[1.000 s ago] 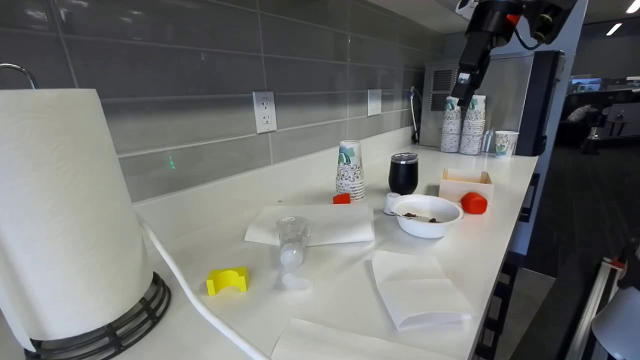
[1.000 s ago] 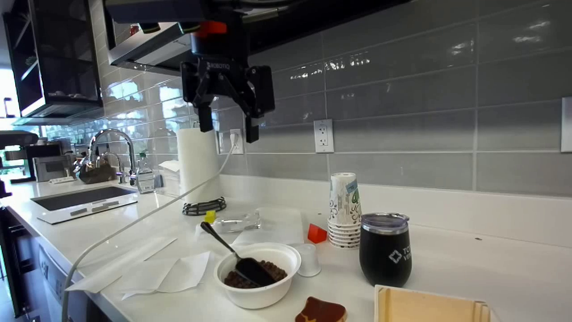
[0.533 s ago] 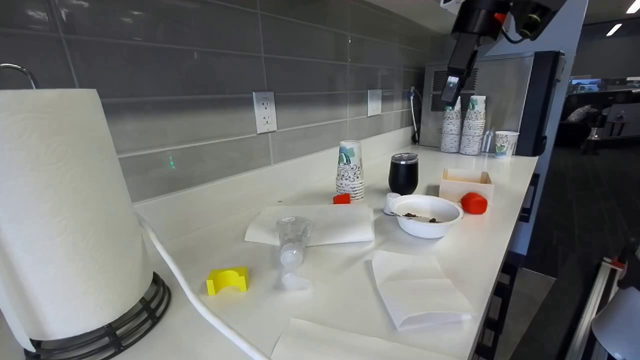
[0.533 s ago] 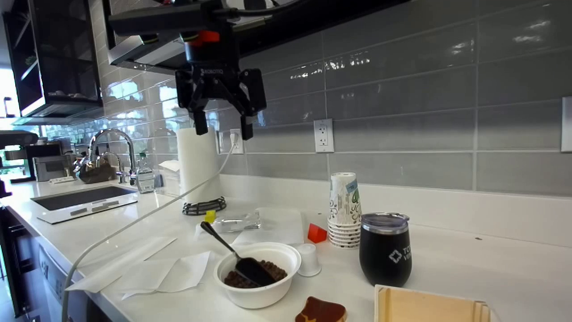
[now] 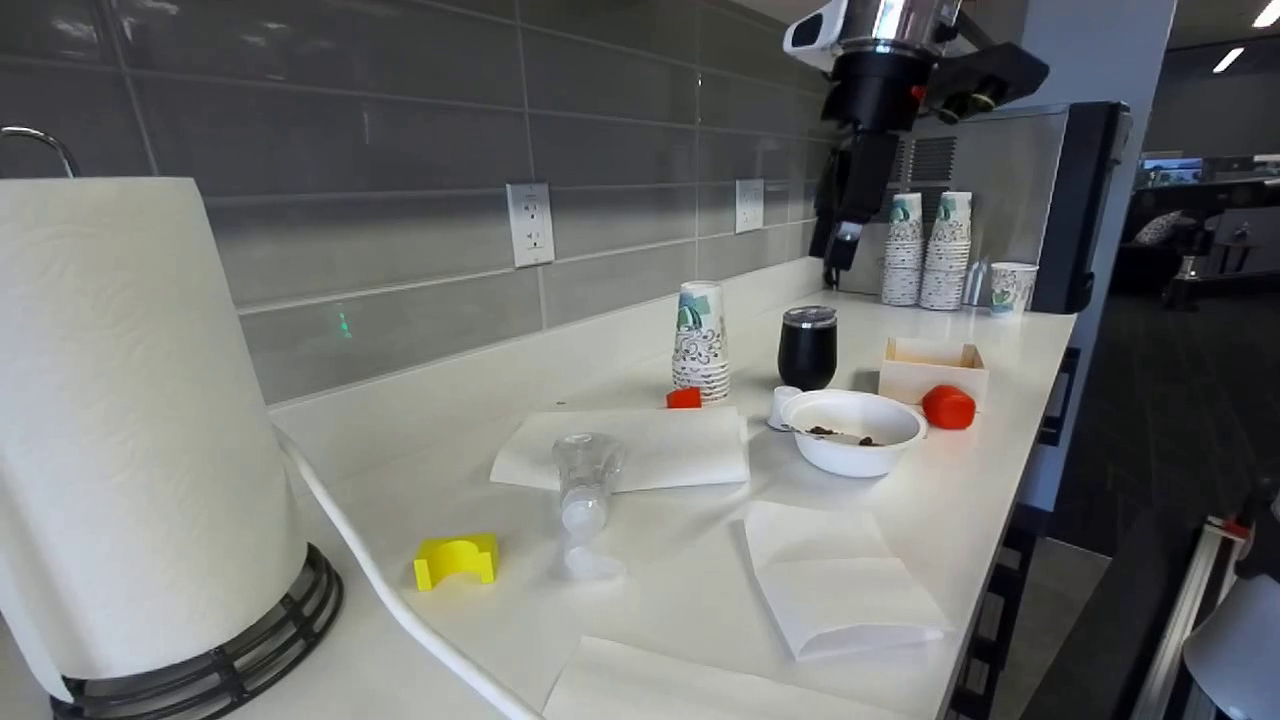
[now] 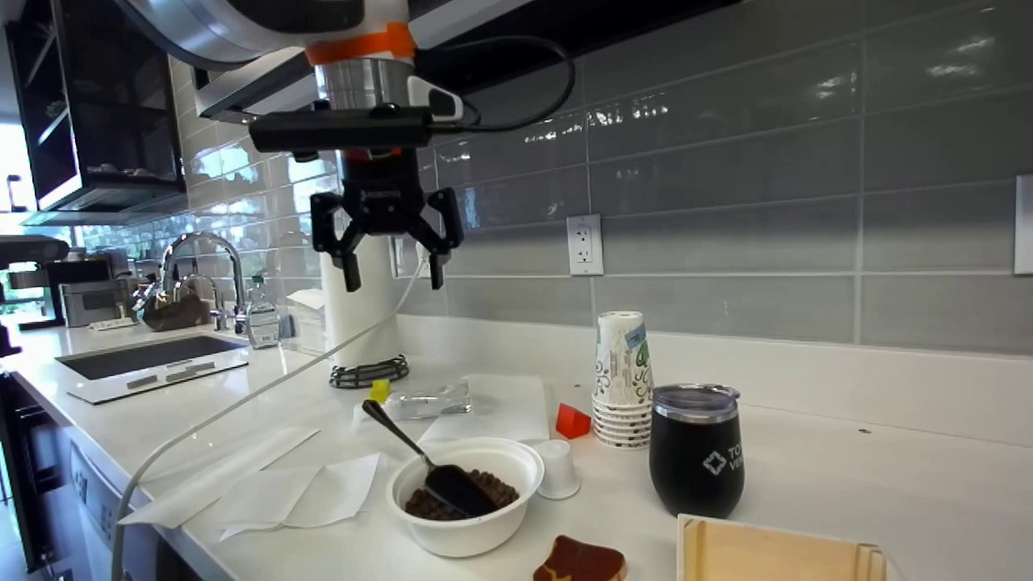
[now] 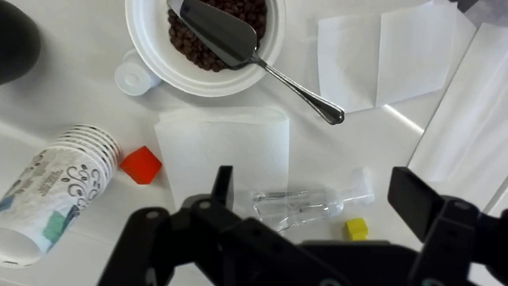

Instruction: Use the cake spatula to stir the cereal in the white bowl.

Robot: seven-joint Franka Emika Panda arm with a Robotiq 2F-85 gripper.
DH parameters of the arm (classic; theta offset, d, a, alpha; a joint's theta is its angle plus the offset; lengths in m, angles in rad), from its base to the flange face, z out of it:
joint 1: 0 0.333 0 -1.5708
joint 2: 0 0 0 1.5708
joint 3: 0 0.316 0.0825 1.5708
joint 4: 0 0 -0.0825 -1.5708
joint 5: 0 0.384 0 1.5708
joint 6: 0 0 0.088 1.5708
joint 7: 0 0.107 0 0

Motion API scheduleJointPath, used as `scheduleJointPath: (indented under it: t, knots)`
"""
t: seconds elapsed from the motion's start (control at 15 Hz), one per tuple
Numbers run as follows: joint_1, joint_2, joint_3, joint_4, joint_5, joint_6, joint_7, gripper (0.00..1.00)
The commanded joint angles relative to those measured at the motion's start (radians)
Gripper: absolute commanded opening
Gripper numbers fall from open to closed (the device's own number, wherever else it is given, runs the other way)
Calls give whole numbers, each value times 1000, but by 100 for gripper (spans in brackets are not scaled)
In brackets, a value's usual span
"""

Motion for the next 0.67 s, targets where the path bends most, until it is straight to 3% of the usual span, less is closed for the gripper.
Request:
scheduleJointPath:
  t: [0.0, 0.6]
  knots:
    - [48, 82, -34, 29, -19, 1, -171, 100]
    - [74, 269, -29, 19, 10, 63, -648, 100]
